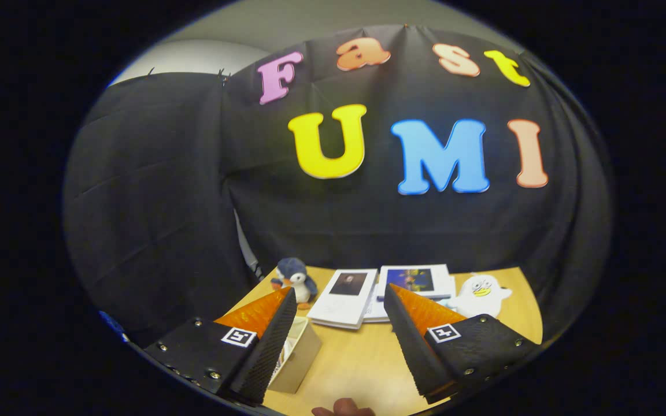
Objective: Open the storage box then place both shoes into the box .Put the left shoe in first, then the right shoe, with the right side of both shoes facing outward in a uniform manner.
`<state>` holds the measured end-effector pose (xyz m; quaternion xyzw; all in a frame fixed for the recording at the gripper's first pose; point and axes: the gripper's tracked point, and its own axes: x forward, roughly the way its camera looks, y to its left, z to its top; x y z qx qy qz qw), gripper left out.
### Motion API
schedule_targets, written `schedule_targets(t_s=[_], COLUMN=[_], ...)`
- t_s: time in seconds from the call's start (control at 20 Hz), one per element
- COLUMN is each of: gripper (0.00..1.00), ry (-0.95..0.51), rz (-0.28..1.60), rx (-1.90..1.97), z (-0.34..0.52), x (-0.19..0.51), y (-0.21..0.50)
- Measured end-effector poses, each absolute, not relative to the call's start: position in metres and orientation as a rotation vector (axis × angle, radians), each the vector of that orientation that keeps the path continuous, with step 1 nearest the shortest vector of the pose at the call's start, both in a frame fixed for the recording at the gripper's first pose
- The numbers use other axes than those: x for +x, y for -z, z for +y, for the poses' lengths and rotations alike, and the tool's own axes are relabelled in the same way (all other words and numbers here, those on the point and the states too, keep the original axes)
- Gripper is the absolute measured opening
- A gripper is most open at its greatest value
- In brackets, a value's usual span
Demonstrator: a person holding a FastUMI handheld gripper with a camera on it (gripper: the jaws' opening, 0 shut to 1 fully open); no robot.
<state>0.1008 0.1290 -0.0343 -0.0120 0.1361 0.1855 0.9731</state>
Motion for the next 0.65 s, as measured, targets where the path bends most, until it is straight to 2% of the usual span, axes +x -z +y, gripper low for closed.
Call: schedule_targets(t_s=[0.15, 0.45, 0.65], gripper=[0.92, 0.92, 0.92], ry=[-0.348, -0.197, -0.183], rz=[0.137, 0.039, 0.019], rx=[0.011, -0.01, -0.014], z=[0.106, 0.053, 0.035], x=[0.081, 0.067, 0.064], y=[-0.005, -0.024, -0.028])
